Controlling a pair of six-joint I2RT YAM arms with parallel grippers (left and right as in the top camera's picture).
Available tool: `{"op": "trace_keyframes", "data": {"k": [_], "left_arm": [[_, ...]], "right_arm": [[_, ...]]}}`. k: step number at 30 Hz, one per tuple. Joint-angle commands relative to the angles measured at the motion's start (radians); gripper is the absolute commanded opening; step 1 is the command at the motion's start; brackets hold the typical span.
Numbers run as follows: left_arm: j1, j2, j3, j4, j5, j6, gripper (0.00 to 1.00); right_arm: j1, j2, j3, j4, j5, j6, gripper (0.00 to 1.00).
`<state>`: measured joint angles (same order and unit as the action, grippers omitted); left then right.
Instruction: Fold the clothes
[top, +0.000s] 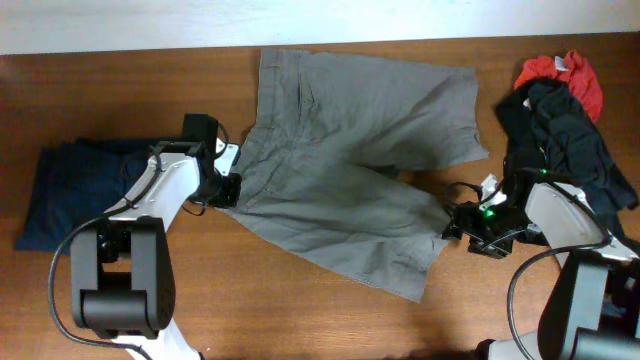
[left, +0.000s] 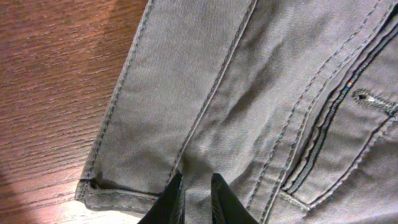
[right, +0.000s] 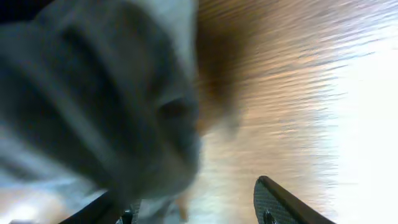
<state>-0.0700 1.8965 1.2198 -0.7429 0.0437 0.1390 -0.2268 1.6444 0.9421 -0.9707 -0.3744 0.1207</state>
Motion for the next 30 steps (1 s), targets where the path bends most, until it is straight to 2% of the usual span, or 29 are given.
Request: {"op": "trace_keyframes", "data": {"k": [1, 8, 10, 18, 23, 25, 28, 30], "left_arm": [[0.008, 0.007, -0.008, 0.003, -0.014, 0.012, 0.16], [0.007, 0.007, -0.008, 0.011, -0.014, 0.011, 0.16], [0.007, 0.007, -0.008, 0.01, -0.014, 0.011, 0.16], [0.007, 0.007, -0.008, 0.008, -0.014, 0.011, 0.16], [0.007, 0.007, -0.008, 0.008, -0.014, 0.011, 0.16], [0.007, 0.007, -0.008, 0.009, -0.014, 0.011, 0.16], [0.007, 0.007, -0.008, 0.009, -0.014, 0.011, 0.16], [0.007, 0.007, -0.008, 0.009, -0.014, 0.011, 0.16]], "right_arm": [[-0.001, -0.023, 0.021, -0.047, -0.203, -0.094, 0.6], [0.076, -0.023, 0.018, -0.153, -0.217, -0.117, 0.54], [0.114, -0.023, 0.006, -0.162, -0.212, -0.112, 0.54], [0.278, -0.022, -0.063, -0.17, -0.083, 0.072, 0.64], [0.317, -0.022, -0.08, -0.205, -0.086, 0.098, 0.64], [0.342, -0.022, -0.088, -0.203, -0.092, 0.098, 0.6], [0.387, -0.022, -0.108, -0.181, -0.096, 0.129, 0.46], [0.424, -0.022, -0.132, -0.123, -0.096, 0.175, 0.44]]}}
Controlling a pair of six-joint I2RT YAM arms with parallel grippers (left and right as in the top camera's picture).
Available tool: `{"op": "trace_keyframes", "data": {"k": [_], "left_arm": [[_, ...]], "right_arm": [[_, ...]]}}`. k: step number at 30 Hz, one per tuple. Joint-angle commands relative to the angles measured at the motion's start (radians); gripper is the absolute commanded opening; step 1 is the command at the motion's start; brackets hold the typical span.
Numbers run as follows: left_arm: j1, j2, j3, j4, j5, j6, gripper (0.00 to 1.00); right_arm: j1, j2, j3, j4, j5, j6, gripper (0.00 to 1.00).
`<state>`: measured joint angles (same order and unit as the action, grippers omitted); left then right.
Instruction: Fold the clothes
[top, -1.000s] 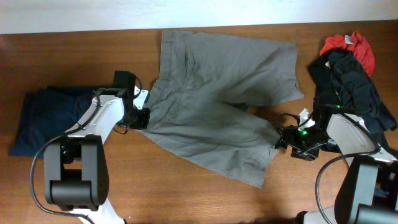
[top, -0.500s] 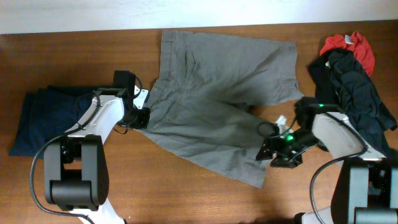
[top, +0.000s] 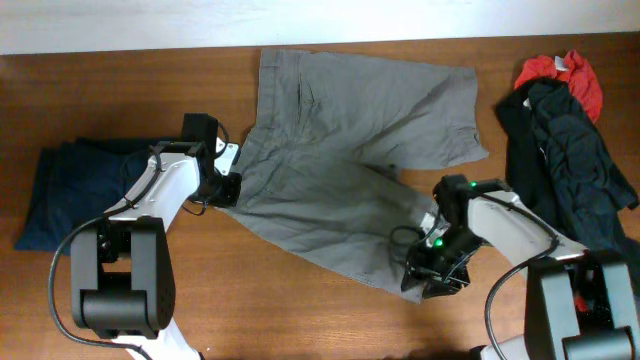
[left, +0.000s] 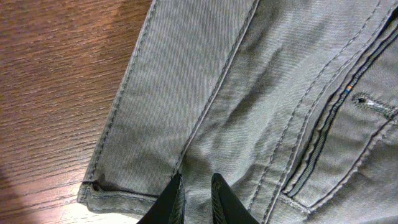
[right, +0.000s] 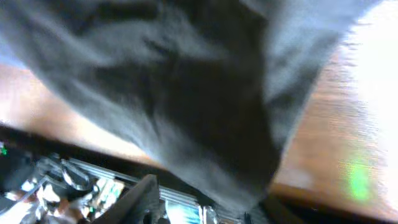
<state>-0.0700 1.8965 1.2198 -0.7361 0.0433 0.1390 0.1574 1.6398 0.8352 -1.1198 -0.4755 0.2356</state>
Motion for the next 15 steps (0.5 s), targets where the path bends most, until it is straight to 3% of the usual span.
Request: {"op": "trace_keyframes", "data": {"k": [1, 5, 7, 10, 15], "left_arm": [[0.007, 0.007, -0.008, 0.002, -0.014, 0.011, 0.16], [0.007, 0.007, -0.008, 0.0, -0.014, 0.011, 0.16], [0.007, 0.007, -0.008, -0.001, -0.014, 0.011, 0.16], [0.008, 0.007, -0.008, -0.001, -0.014, 0.012, 0.16], [0.008, 0.007, -0.008, 0.001, -0.014, 0.012, 0.16]], "right_arm": [[0.059, -0.018, -0.042, 0.069, 0.007, 0.084, 0.41], [0.101, -0.018, -0.092, 0.192, 0.13, 0.173, 0.28], [0.104, -0.018, -0.099, 0.189, 0.177, 0.174, 0.15], [0.104, -0.023, -0.098, 0.151, 0.227, 0.173, 0.06], [0.112, -0.066, -0.1, 0.061, 0.254, 0.174, 0.04]]}}
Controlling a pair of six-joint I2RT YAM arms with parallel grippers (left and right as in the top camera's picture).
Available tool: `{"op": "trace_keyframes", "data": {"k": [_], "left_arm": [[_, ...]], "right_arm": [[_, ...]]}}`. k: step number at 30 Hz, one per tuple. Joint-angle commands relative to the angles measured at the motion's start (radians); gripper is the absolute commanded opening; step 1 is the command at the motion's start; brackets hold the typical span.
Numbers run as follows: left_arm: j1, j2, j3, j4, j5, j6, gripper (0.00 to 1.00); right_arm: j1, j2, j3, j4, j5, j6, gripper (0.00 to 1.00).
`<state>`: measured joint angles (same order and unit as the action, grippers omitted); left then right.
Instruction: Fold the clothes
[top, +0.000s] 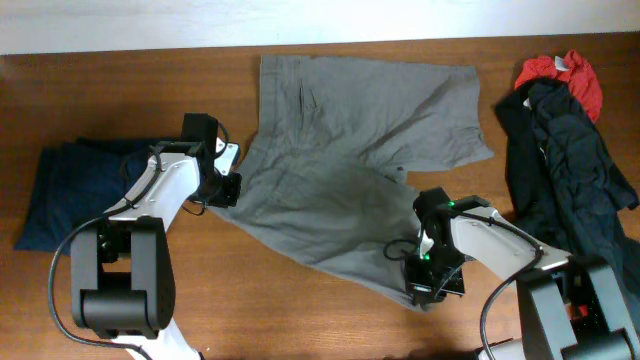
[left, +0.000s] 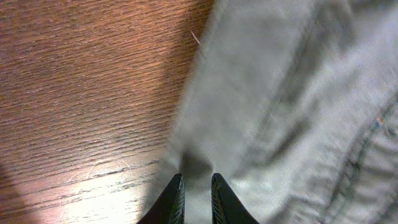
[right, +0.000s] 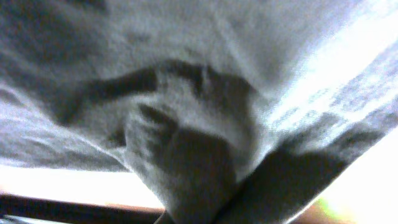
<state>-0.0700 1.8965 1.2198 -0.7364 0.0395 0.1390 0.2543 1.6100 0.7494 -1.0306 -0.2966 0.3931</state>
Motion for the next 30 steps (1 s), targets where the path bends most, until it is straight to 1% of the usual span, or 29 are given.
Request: {"op": "trace_keyframes", "data": {"k": [1, 5, 6, 8, 10, 13, 16, 19, 21, 23, 24, 28, 30], "left_arm": [[0.007, 0.007, -0.008, 0.003, -0.01, 0.012, 0.17], [0.007, 0.007, -0.008, 0.003, -0.01, 0.012, 0.16], [0.008, 0.007, -0.008, 0.003, -0.011, 0.012, 0.16], [0.008, 0.007, -0.008, 0.003, -0.011, 0.012, 0.16], [0.007, 0.007, -0.004, -0.002, -0.01, 0.012, 0.16], [0.007, 0.006, 0.045, -0.04, -0.009, 0.012, 0.16], [0.002, 0.005, 0.15, -0.115, 0.028, 0.014, 0.17], [-0.012, 0.005, 0.249, -0.151, 0.122, 0.061, 0.24], [-0.025, 0.005, 0.275, -0.126, 0.18, 0.077, 0.32], [-0.037, 0.006, 0.272, -0.061, 0.198, 0.08, 0.4], [-0.042, 0.013, 0.268, -0.024, 0.2, 0.09, 0.42], [-0.052, 0.071, 0.267, 0.068, 0.237, 0.108, 0.43], [-0.052, 0.112, 0.267, 0.09, 0.27, 0.129, 0.41]], "right_arm": [[0.024, -0.047, -0.016, -0.045, 0.08, 0.017, 0.04], [0.059, -0.067, -0.018, -0.089, 0.138, 0.069, 0.04], [0.063, -0.067, -0.018, -0.093, 0.139, 0.084, 0.05], [0.066, -0.067, -0.018, -0.1, 0.137, 0.095, 0.12], [0.066, -0.071, -0.018, -0.088, 0.133, 0.117, 0.13], [0.065, -0.107, -0.017, -0.022, 0.132, 0.118, 0.25], [0.064, -0.179, -0.009, 0.036, 0.133, 0.142, 0.44], [0.064, -0.265, 0.003, 0.065, 0.142, 0.176, 0.55], [0.064, -0.313, 0.01, 0.074, 0.172, 0.213, 0.64], [0.062, -0.353, 0.012, 0.084, 0.2, 0.236, 0.7], [0.054, -0.37, 0.012, 0.093, 0.208, 0.241, 0.75], [-0.025, -0.378, 0.012, 0.11, 0.195, 0.24, 0.88], [-0.092, -0.368, 0.012, 0.114, 0.146, 0.219, 0.89]]}}
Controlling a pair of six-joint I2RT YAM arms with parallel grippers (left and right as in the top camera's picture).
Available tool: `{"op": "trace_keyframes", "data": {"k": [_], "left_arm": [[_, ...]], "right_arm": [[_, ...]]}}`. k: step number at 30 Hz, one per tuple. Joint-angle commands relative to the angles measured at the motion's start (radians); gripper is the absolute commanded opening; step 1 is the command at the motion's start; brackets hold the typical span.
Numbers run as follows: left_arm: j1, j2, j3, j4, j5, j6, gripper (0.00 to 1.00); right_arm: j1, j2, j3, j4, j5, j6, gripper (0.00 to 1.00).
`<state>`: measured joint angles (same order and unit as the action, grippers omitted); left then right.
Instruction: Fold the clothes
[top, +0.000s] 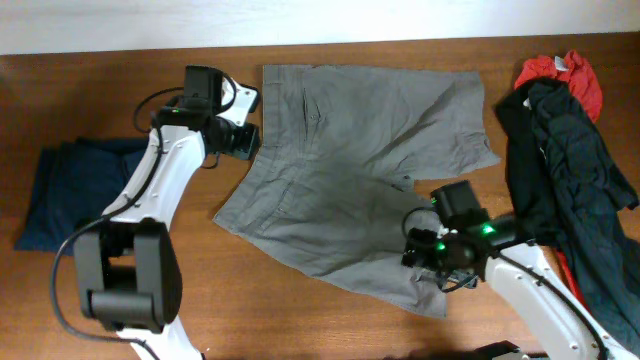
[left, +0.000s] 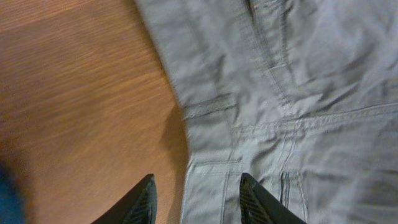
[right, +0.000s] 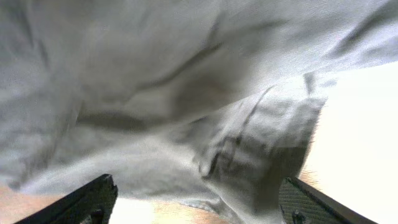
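Note:
Grey shorts (top: 350, 170) lie spread flat across the middle of the wooden table (top: 120, 290), waistband to the left and both legs to the right. My left gripper (top: 248, 140) is open at the upper waistband; in the left wrist view (left: 202, 202) its fingers straddle the shorts' edge (left: 280, 93). My right gripper (top: 416, 250) is open over the near leg's hem; the right wrist view (right: 202, 205) shows rumpled grey cloth (right: 155, 93) between its wide-apart fingers.
A folded navy garment (top: 70, 190) lies at the left edge. A heap of black and red clothes (top: 560, 130) sits at the right, close behind my right arm. A white strip (top: 320, 20) borders the table's far edge.
My left gripper has let go of the shorts' left edge and now stands open, farther back by the waistband. My right gripper has opened off the near leg's hem.
My left gripper was shut on the shorts' left edge and my right stood open at the near leg's right end. The right gripper then stood lower and farther left at that leg's hem. Now both are open and the shorts lie flatter.

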<state>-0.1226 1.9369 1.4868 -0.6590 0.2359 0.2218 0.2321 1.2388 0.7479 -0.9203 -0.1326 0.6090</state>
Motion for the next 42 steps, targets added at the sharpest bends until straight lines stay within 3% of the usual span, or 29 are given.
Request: {"op": "trace_keyframes", "data": {"k": [1, 7, 10, 12, 14, 17, 21, 22, 25, 27, 34, 37, 42], "left_arm": [[0.001, 0.092, 0.0, 0.026, 0.08, 0.046, 0.4], [-0.001, 0.154, 0.001, 0.078, 0.109, 0.045, 0.4], [-0.003, 0.179, 0.0, 0.06, 0.125, 0.041, 0.33], [-0.005, 0.202, 0.0, 0.043, 0.123, 0.041, 0.25], [-0.005, 0.222, 0.0, 0.033, 0.106, 0.041, 0.21], [-0.005, 0.241, 0.0, 0.018, 0.029, 0.041, 0.15], [-0.004, 0.245, 0.0, 0.008, -0.023, 0.041, 0.12], [-0.004, 0.245, 0.0, 0.008, -0.028, 0.041, 0.12], [-0.001, 0.245, 0.0, 0.007, -0.028, 0.041, 0.12], [-0.001, 0.245, 0.0, 0.007, -0.028, 0.041, 0.11], [-0.001, 0.245, 0.0, 0.007, -0.036, 0.041, 0.1], [-0.001, 0.245, 0.0, 0.007, -0.05, 0.041, 0.1], [0.002, 0.245, 0.006, 0.014, -0.05, 0.037, 0.08]], "right_arm": [[-0.104, 0.007, 0.014, 0.012, -0.053, -0.023, 0.89], [-0.308, 0.013, 0.014, 0.05, -0.156, -0.17, 0.9], [-0.388, 0.015, 0.013, 0.058, -0.18, -0.194, 0.66], [-0.415, 0.022, 0.013, 0.078, -0.19, -0.195, 0.56], [-0.423, 0.04, 0.013, 0.107, -0.195, -0.213, 0.55], [-0.423, 0.102, 0.013, 0.148, -0.182, -0.213, 0.73], [-0.424, 0.203, 0.013, 0.219, -0.114, -0.213, 0.71], [-0.424, 0.225, 0.013, 0.24, -0.115, -0.213, 0.64], [-0.425, 0.266, 0.018, 0.279, -0.117, -0.246, 0.16], [-0.43, 0.267, 0.026, 0.281, -0.079, -0.291, 0.04], [-0.542, 0.257, 0.08, 0.243, 0.055, -0.298, 0.05], [-0.587, 0.257, 0.099, 0.243, 0.003, -0.299, 0.17], [-0.626, 0.257, 0.106, 0.228, -0.07, -0.315, 0.25]]}}
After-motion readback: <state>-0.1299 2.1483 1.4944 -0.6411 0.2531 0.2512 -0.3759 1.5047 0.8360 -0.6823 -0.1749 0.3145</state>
